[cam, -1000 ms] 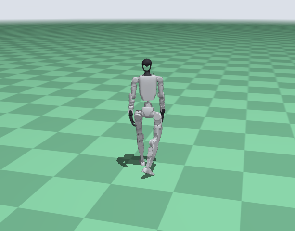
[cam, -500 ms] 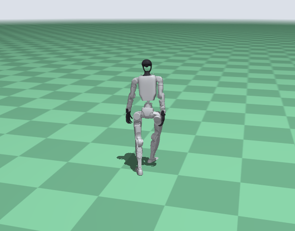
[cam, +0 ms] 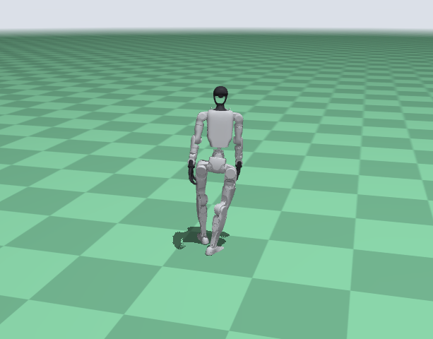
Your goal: Walk run
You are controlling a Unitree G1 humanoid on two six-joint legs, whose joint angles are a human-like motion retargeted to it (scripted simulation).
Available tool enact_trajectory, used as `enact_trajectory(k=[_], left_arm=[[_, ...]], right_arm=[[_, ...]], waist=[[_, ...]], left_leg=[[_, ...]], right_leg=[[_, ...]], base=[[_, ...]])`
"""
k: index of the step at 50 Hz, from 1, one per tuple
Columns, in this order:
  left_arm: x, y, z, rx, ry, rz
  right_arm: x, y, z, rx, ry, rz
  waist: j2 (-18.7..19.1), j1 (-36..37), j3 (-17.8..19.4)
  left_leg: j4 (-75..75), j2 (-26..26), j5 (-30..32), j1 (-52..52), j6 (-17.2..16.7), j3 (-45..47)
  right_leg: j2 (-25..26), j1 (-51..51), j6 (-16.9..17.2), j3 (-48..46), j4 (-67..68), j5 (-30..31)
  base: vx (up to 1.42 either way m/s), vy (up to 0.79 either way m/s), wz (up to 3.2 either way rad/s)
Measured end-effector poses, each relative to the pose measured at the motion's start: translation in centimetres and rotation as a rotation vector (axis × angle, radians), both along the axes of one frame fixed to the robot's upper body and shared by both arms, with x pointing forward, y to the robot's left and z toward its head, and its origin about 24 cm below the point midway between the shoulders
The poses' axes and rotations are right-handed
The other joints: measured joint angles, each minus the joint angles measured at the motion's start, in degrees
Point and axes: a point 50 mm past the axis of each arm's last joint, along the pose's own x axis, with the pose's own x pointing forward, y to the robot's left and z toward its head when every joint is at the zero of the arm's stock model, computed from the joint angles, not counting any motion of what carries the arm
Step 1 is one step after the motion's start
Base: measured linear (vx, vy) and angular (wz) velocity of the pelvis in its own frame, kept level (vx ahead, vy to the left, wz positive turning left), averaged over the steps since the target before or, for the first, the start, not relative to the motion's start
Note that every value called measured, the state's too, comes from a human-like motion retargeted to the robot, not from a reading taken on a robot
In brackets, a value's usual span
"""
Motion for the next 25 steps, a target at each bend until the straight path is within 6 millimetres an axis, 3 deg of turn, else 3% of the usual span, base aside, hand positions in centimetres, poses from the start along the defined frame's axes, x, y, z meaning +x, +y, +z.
enact_trajectory(k=[5,10,13,18,20,22,25], left_arm=[[0.4,-0.7,-0.1,-0.055,0.009,-0.009],[0.8,-0.4,0.0,-0.053,0.017,-0.049],[0.8,-0.2,0.0,-0.037,0.008,-0.038],[1.4,0.2,-0.1,-0.020,-0.035,0.036],[2.5,0.8,0.0,-0.015,-0.073,0.037],[4.3,1.5,0.0,0.011,-0.126,0.015],[7.4,2.7,0.4,0.061,-0.218,-0.040]], right_arm=[[1.9,0.8,0.5,0.049,-0.047,-0.016],[0.1,0.5,0.0,0.041,0.006,0.039],[-2.6,0.2,-0.6,0.018,0.088,0.078],[-7.4,0.3,-1.3,-0.021,0.204,0.087],[-8.5,0.1,-1.4,-0.028,0.232,0.071],[-9.3,-0.1,-1.4,-0.039,0.250,0.033],[-10.5,-0.2,-1.5,-0.033,0.274,-0.056]], waist=[[-0.1,2.8,0.4],[-0.7,5.0,-0.8],[-0.9,7.0,-1.7],[3.3,3.1,-3.6],[5.3,2.4,-3.4],[6.9,0.7,-2.9],[5.9,-1.7,-2.6]], left_leg=[[-10.8,-4.0,0.6,-5.8,1.2,-4.1],[-8.2,-3.8,3.2,-4.2,7.6,2.4],[-3.7,-3.9,2.0,-4.0,7.6,-7.2],[-6.6,2.7,-2.3,6.1,7.3,-2.6],[-7.3,4.6,-3.5,8.9,5.8,-4.8],[-8.5,6.8,-4.7,12.2,5.1,-2.2],[-12.8,4.3,-4.8,16.3,5.1,-0.6]], right_leg=[[1.1,5.3,2.9,0.0,-1.7,-1.7],[0.9,9.1,6.5,3.5,0.9,0.1],[-0.4,10.1,7.7,6.2,5.6,8.1],[0.4,6.6,-0.1,3.2,21.1,31.3],[-1.1,4.7,-2.6,-1.2,28.4,34.4],[-2.6,0.9,-3.7,-4.1,34.8,27.1],[-5.1,-8.1,-1.5,-3.1,38.6,19.4]], base=[[0.60,-0.07,-0.19],[0.85,-0.01,-0.37],[0.89,0.00,-0.97],[0.79,-0.01,-0.31],[0.90,0.05,-0.56],[0.60,0.00,-0.21],[0.43,-0.05,0.06]])
